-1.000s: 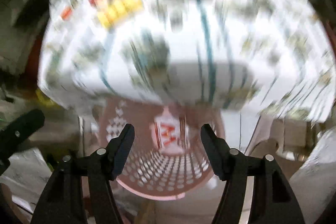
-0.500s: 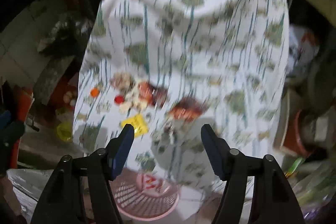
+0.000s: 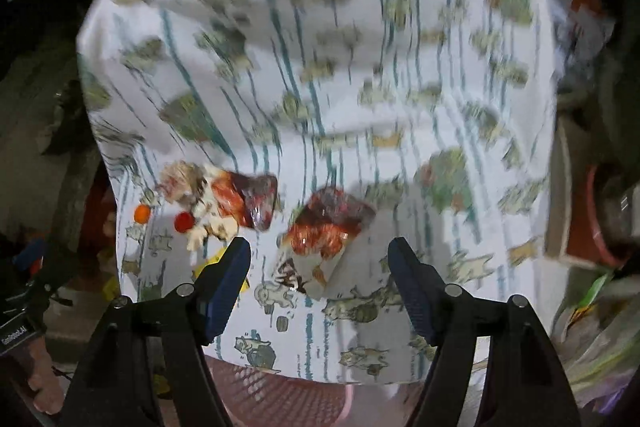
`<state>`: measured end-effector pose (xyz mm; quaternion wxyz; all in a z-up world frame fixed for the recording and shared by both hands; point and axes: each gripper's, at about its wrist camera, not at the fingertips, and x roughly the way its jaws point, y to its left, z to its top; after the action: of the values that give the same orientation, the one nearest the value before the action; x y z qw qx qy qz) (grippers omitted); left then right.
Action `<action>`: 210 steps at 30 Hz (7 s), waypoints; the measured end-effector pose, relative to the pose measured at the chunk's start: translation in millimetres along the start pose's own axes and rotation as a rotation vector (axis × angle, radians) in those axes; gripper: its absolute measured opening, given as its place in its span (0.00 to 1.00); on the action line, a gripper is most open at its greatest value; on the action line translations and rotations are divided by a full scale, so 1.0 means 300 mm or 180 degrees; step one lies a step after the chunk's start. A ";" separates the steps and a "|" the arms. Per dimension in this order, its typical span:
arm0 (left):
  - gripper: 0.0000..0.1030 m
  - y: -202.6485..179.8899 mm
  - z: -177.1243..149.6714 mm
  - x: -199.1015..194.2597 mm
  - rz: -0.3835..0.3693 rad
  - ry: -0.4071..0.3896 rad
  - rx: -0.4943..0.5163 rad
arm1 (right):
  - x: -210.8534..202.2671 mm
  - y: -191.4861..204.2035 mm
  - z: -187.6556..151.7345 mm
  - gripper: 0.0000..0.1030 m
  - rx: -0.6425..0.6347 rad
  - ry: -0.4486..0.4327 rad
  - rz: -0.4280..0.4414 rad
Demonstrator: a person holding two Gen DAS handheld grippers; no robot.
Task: Collect trash
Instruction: 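Move the right gripper back and grasp the clear sauce-stained wrapper, then grasp the yellow sachet with the left gripper while the right gripper holds the clear wrapper, then lower both held wrappers over the pink basket and open both grippers, then move both grippers back toward the remaining scraps on the table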
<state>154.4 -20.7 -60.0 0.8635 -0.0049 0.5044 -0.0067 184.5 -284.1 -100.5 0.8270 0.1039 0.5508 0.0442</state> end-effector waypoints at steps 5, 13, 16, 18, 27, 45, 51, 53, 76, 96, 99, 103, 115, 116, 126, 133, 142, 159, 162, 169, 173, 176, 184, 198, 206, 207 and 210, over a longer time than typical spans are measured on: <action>1.00 0.007 0.034 0.100 -0.0091 0.0198 -0.0050 | 0.125 -0.024 -0.009 0.71 0.0212 0.0329 0.0072; 1.00 0.004 0.077 0.159 -0.0020 0.0256 0.0069 | 0.245 -0.044 0.005 0.62 0.0513 0.0477 -0.0276; 1.00 0.007 0.085 0.150 -0.0052 0.0243 0.0040 | 0.232 -0.084 -0.023 0.62 0.1165 0.0328 -0.0372; 1.00 0.000 0.088 0.143 -0.0061 0.0219 0.0046 | 0.231 -0.071 -0.048 0.61 0.1172 0.0206 -0.0733; 1.00 -0.032 0.066 0.120 -0.0113 0.0234 0.0198 | 0.290 -0.055 -0.131 0.61 0.0843 0.0624 -0.0052; 1.00 -0.158 -0.015 0.316 -0.0321 0.0828 0.0574 | 0.204 -0.113 -0.019 0.03 0.0887 0.0509 0.0417; 0.92 -0.215 -0.037 0.361 -0.0520 0.0980 0.0649 | -0.064 -0.012 0.042 0.03 0.0210 0.0000 -0.0128; 0.91 -0.218 -0.043 0.391 -0.0613 0.1115 0.0544 | -0.134 -0.015 0.022 0.03 0.0126 -0.0161 -0.0235; 0.23 -0.356 -0.121 0.466 -0.0068 0.1068 0.0281 | -0.072 -0.033 0.003 0.04 -0.0004 -0.0251 -0.0447; 0.84 -0.277 -0.129 0.424 -0.0295 0.1152 -0.0096 | -0.058 -0.024 -0.015 0.04 -0.0029 -0.0240 -0.0497; 0.84 -0.296 -0.134 0.448 -0.0177 0.1161 0.0032 | -0.054 -0.017 -0.016 0.03 -0.0055 -0.0241 -0.0516; 0.79 -0.323 -0.149 0.499 -0.0132 0.1233 0.0042 | -0.053 -0.022 -0.011 0.03 -0.0048 -0.0249 -0.0545; 0.32 -0.345 -0.137 0.481 -0.0044 0.1072 0.0163 | -0.059 -0.027 -0.004 0.04 -0.0083 -0.0289 -0.0611; 0.31 -0.325 -0.134 0.472 -0.0079 0.1092 0.0126 | -0.060 -0.025 -0.004 0.04 -0.0085 -0.0288 -0.0604; 0.31 -0.207 -0.090 0.344 -0.0370 0.0947 -0.0032 | -0.071 -0.023 -0.012 0.04 -0.0084 -0.0309 -0.0566; 0.31 -0.128 -0.101 0.167 -0.0459 0.0602 0.0049 | -0.105 0.013 -0.053 0.03 -0.0225 -0.0377 -0.0510; 0.31 -0.076 -0.123 -0.009 -0.0563 0.0450 -0.0005 | -0.191 0.094 -0.145 0.03 -0.0422 -0.0352 -0.0505; 0.31 -0.059 -0.397 0.090 -0.0627 0.1069 -0.0199 | -0.144 0.213 -0.457 0.03 -0.0671 0.0105 -0.0330; 0.31 -0.066 -0.442 0.158 -0.0681 0.1325 -0.0222 | -0.100 0.224 -0.500 0.04 -0.0757 0.0261 -0.0352; 0.31 -0.052 -0.519 0.349 -0.0561 0.1954 -0.0226 | 0.059 0.188 -0.638 0.04 -0.0854 0.0787 -0.0457; 0.32 -0.061 -0.566 0.423 -0.0791 0.2170 -0.0422 | 0.185 0.189 -0.715 0.04 -0.0984 0.1130 -0.0454; 0.33 -0.050 -0.581 0.472 -0.0870 0.2181 -0.0585 | 0.273 0.186 -0.742 0.03 -0.0939 0.1351 -0.0462; 0.44 -0.037 -0.622 0.548 -0.0640 0.2346 -0.0515 | 0.452 0.098 -0.713 0.03 -0.0548 0.1450 -0.0502; 0.67 -0.020 -0.530 0.442 -0.0481 0.1969 -0.0388 | 0.475 0.044 -0.713 0.38 -0.0417 0.1445 -0.0438; 0.67 -0.014 -0.404 0.227 -0.0314 0.1249 -0.0126 | 0.287 0.111 -0.607 0.38 -0.0461 0.0998 -0.0317; 0.67 -0.013 -0.387 0.192 -0.0361 0.1157 -0.0132 | 0.248 0.129 -0.574 0.38 -0.0536 0.0876 -0.0345; 0.69 -0.010 -0.334 0.073 -0.0411 0.0779 -0.0110 | 0.158 0.159 -0.483 0.38 -0.0668 0.0617 -0.0356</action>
<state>77.8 -24.4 -128.1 0.7930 -0.0514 0.6046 -0.0541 71.7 -210.9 -186.7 0.7775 -0.0187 0.6253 0.0651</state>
